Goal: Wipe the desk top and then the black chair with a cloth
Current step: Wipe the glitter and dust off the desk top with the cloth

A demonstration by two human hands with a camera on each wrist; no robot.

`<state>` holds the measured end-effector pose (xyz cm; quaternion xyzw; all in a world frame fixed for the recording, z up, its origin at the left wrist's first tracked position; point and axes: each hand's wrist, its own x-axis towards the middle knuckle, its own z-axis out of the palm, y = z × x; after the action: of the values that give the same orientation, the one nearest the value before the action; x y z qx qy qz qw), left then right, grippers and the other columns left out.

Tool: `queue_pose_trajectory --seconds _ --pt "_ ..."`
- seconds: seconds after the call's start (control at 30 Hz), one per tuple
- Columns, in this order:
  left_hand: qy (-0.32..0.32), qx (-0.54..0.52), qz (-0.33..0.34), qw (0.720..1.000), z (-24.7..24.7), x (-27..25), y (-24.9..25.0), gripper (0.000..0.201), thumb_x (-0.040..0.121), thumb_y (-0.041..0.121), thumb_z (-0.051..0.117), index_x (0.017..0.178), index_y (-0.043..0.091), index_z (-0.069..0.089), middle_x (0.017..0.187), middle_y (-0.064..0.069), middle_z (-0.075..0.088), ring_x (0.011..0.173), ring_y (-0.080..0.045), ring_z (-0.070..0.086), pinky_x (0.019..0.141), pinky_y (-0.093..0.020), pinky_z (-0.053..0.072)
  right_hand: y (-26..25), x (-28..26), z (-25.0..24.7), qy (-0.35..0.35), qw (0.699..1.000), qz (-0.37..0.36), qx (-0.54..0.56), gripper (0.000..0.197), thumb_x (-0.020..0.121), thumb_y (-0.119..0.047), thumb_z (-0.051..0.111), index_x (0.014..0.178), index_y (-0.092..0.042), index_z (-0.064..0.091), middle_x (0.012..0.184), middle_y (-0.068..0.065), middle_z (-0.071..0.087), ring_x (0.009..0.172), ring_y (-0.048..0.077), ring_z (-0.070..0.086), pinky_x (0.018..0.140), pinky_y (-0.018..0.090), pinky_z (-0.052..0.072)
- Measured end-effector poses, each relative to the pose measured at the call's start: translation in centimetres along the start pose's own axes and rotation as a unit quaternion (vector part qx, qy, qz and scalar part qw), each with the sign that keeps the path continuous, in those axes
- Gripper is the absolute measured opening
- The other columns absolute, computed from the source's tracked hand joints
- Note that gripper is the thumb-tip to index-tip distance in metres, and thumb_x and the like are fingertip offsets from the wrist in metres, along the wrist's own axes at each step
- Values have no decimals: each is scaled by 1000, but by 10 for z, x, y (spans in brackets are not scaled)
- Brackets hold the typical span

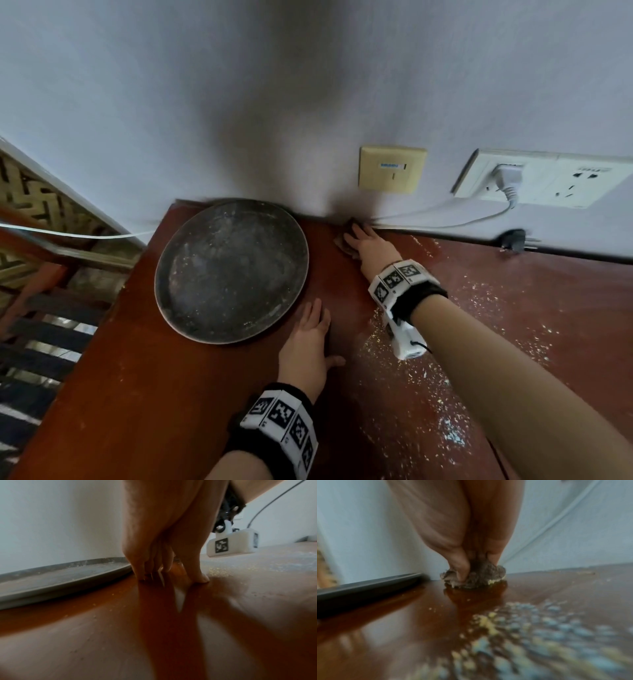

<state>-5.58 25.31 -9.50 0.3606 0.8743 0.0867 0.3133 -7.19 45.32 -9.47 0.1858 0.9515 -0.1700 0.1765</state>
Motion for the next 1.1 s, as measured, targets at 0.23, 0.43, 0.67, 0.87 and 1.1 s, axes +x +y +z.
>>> queue_pose_trajectory --seconds 0.23,0.43,0.67,0.87,1.1 --pt "15 -13 10 1000 1 -2 -2 86 86 33 65 151 19 9 158 2 -10 145 -12 -11 117 -27 7 58 -57 7 3 998 -28 -62 59 96 -4 38 148 -26 19 158 1 5 145 16 5 115 29 17" --pt "24 -25 10 999 1 -3 -1 86 86 32 65 151 19 10 158 2 -10 145 -12 -10 116 -25 6 109 -56 -16 72 990 121 -8 51 94 -10 44 142 -26 36 151 4 30 131 27 40 103 36 37" --pt "17 -12 10 1000 0 -1 0 86 86 34 64 151 18 9 158 0 -11 145 -13 -11 115 -24 4 43 -59 11 23 999 -35 -16 66 91 5 40 147 -26 25 158 -2 8 145 15 6 113 34 27" --pt "18 -8 6 1000 2 -1 -1 86 86 34 64 151 18 9 158 0 -11 145 -14 -11 116 -26 5 33 -35 1 49 998 35 -11 62 91 -1 43 146 -25 28 157 -2 11 145 18 11 112 36 28" --pt "23 -15 5 1000 2 -3 -1 86 86 34 64 151 19 9 158 2 -10 145 -13 -11 118 -28 8 49 -27 -11 25 999 -10 -46 61 94 0 42 146 -28 26 157 -2 11 144 17 13 115 34 22"
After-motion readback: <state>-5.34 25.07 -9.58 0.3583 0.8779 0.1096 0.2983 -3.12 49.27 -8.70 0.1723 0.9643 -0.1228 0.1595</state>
